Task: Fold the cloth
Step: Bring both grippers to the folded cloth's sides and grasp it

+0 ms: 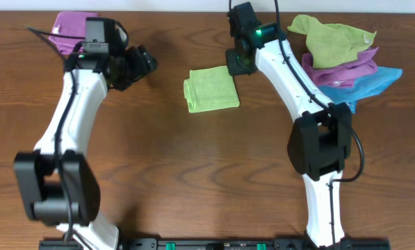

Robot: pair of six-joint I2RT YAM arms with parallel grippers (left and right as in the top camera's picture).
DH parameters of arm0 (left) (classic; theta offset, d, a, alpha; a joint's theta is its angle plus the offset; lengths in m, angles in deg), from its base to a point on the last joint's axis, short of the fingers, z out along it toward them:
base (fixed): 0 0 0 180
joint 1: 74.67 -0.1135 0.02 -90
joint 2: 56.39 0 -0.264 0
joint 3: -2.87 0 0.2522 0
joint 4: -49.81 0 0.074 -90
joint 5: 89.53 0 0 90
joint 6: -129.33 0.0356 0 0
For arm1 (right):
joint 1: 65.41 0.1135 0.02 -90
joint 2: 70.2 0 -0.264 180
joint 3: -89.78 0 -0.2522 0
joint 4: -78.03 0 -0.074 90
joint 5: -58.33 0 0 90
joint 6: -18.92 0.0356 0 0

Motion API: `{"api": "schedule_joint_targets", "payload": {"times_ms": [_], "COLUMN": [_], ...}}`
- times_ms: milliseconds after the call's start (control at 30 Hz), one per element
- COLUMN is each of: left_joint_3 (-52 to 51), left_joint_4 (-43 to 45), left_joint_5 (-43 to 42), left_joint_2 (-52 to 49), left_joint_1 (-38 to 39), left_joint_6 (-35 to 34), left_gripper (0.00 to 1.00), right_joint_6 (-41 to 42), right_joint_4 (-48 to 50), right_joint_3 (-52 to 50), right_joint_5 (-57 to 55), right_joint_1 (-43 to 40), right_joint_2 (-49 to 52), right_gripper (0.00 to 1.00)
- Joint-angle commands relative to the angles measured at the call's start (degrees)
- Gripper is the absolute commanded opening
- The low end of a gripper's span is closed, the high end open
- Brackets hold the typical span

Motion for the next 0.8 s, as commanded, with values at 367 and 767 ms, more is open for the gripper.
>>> {"api": "schedule_joint_targets", "payload": {"times_ms": [367,767], "left_joint_3": [0.39,0.39], "left_joint_4": [7.32,7.48], "left_joint_5": [-16.81,-16.04], "left_joint_2": [-15.89,-17.66], "left_joint_1": [2.78,7.13], "left_joint_6": [-5.62,0.87], "left_gripper": [0.96,0.98], "right_joint_6": [-0.66,0.52], "right_joint_4": [11.45,13.38], "right_joint_3": [-11.26,-11.56], "right_joint_5": [4.39,7.91], "right_joint_1": [-3.52,-3.52], "right_joint_2": [0.31,4.74], "right_gripper": [0.02,0.01]}}
